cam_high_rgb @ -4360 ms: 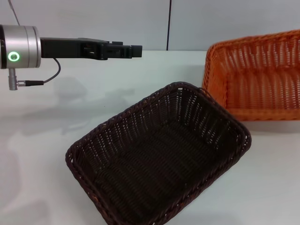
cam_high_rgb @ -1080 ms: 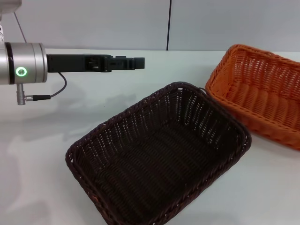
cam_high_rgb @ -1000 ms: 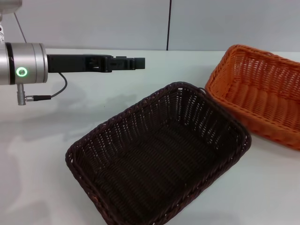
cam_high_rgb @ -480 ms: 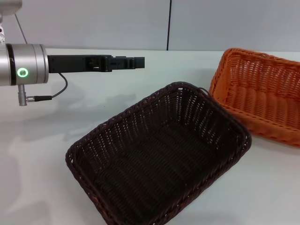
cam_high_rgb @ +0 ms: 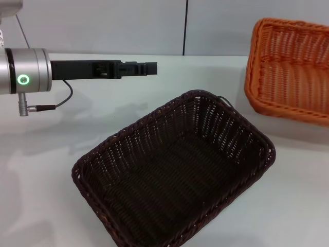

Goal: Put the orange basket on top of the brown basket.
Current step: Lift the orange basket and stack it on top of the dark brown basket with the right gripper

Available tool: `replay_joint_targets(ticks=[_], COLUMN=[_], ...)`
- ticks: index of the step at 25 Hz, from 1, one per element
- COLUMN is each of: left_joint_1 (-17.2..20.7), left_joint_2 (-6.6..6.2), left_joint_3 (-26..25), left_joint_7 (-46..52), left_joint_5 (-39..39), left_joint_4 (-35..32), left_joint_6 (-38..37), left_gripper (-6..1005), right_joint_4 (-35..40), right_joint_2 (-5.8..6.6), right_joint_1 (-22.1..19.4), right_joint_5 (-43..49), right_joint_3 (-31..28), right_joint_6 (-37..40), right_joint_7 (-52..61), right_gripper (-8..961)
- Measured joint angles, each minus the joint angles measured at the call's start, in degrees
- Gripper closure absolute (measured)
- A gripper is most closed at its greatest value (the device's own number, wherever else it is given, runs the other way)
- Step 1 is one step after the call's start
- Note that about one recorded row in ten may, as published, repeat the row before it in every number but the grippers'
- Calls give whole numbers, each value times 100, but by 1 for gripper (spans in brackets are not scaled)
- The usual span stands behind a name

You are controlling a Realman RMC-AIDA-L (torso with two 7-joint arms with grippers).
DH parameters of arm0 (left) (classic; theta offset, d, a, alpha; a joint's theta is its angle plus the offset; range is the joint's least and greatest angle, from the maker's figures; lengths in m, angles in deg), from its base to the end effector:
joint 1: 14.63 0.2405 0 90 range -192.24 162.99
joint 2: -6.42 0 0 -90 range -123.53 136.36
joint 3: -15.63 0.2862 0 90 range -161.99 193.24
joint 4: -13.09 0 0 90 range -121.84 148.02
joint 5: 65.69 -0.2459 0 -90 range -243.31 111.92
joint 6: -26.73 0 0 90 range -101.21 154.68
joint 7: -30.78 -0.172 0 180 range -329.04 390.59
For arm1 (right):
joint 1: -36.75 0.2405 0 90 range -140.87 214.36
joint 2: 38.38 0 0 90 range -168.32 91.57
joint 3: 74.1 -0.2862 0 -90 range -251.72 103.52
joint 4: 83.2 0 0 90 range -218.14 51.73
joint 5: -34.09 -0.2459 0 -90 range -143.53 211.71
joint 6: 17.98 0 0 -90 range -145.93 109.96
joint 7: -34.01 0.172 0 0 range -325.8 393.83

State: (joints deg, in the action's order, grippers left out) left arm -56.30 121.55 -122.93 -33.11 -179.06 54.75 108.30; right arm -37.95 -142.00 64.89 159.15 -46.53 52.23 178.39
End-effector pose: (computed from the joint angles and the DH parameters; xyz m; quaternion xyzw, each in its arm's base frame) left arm -0.2240 0.4711 0.0084 -0.8739 -0.3917 -0.2587 0.1264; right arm 0.4121 0.4326 0.1772 -0.6178 0.6521 0.2595 0.3547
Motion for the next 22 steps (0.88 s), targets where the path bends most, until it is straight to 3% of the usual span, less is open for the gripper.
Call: replay_joint_targets(ticks=[11,15,19,20,21,22], left_joint_1=[32,77,227,227,285,320], left_joint_2=[-8,10,44,44,53,63], left_joint_3=[-6,-13,-122,-122,-217,-267], left_joint_7=[-5,-140,-438,-438,-587,-678], left_joint_5=[74,180,599,599,771,885], left_joint_4=[31,17,41,41,16,9], left_joint_6=[-191,-420,-728,-728,-859,-939], left_gripper=[135,135,135,135,135,135], right_joint_4=[-20,-19,17,17,23,23], right_joint_2=[-290,-356,-552,-552,-639,-639], right_joint_1=[-230,-138,95,95,182,182], right_joint_5=[-2219,-2350,-2356,-2356,-2357,-2357], right_joint_3=[-58,-7,17,17,46,46], right_joint_6=[372,717,1503,1503,1771,1771], right_joint_7=[-1362,-1470,-1797,-1797,-1950,-1950], right_gripper=[756,754,752,752,752,751])
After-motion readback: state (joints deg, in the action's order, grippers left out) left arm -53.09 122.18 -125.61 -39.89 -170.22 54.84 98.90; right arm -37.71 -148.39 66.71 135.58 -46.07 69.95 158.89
